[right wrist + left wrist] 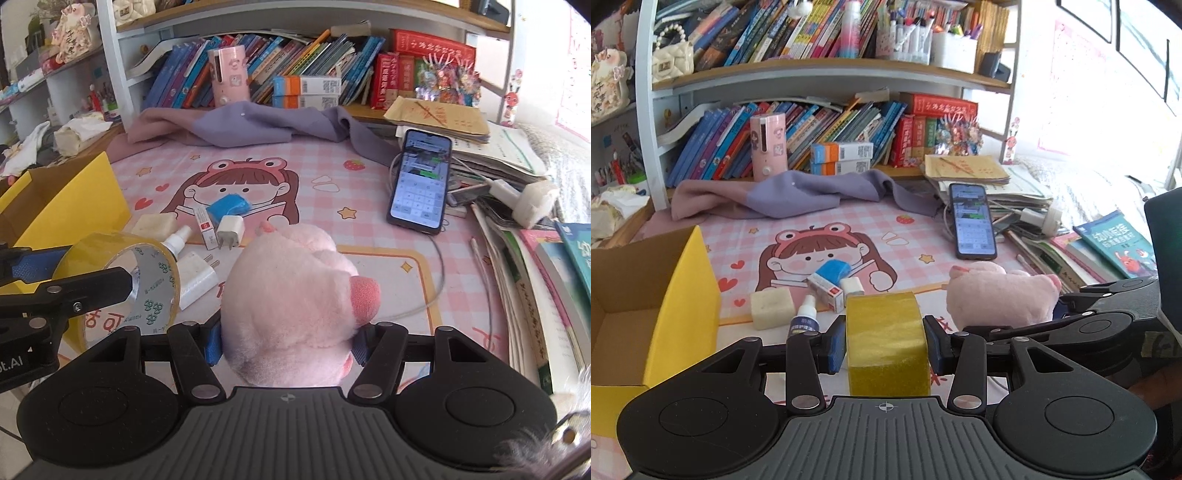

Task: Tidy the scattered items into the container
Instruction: 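Lift the tape and pig and carry both toward the yellow box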

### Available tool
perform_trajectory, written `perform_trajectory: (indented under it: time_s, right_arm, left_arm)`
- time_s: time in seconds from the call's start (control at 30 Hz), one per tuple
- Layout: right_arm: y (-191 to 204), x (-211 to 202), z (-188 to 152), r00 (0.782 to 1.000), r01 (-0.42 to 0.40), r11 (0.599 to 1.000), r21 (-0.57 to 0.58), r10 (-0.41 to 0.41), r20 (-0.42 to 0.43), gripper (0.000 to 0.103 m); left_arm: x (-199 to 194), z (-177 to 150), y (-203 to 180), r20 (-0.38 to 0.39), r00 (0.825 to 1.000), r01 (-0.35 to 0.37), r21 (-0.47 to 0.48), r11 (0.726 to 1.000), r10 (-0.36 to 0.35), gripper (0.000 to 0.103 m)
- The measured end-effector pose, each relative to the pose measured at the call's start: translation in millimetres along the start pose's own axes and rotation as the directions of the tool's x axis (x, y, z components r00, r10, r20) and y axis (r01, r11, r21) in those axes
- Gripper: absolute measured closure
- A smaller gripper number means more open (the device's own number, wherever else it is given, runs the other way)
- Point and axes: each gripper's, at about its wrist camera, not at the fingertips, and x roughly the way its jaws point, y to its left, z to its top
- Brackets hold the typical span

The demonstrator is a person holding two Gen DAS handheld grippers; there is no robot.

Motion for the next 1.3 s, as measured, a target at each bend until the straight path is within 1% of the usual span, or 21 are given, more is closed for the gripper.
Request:
perform_trajectory:
  time_s: [0.1,0.4,0.6,0.8,1.03,1.3]
  right_arm:
    - [11.2,-10.6,-4.5,1.0,0.013,1.0,-0.001,-0.013,0.02,0.042]
    - [58.5,-42.1,-25.6,0.998,0.03,1.0,0.009,-0.031,0.052,0.042]
    - [92.5,-67.7,-47.0,0.996,0.052,0.998,0.025,-0.053,0.066,0.042]
    - [125.4,-86.1,-73.3,0.996,0.058,0.997,0.046,-0.061,0.06,0.042]
    - [161.7,-98.3,-97.5,0.998,0.04,0.998,0.05,-0.042,0.042,0.042]
    - [195.4,-110.5,-102.9,0.999,0.009,1.0,-0.011,-0.009,0.054,0.042]
  left_arm:
    - [-12.9,-5.4,5.4,0.018,1.0,0.011,0.009,1.0,-0.011,0.061]
    - [-59.3,-29.5,33.9,0.041,0.999,0.031,0.013,0.999,-0.032,0.061]
    - [-94.4,-46.2,50.4,0.053,0.997,0.049,0.03,0.998,-0.051,0.061]
    - [-124.3,-66.6,64.9,0.044,0.997,0.06,0.048,0.997,-0.062,0.061]
    - [-156.3,-90.9,85.4,0.028,0.999,0.035,0.036,0.999,-0.036,0.061]
    - [-180.4,-101.8,107.2,0.049,0.999,0.002,-0.015,1.0,-0.001,0.061]
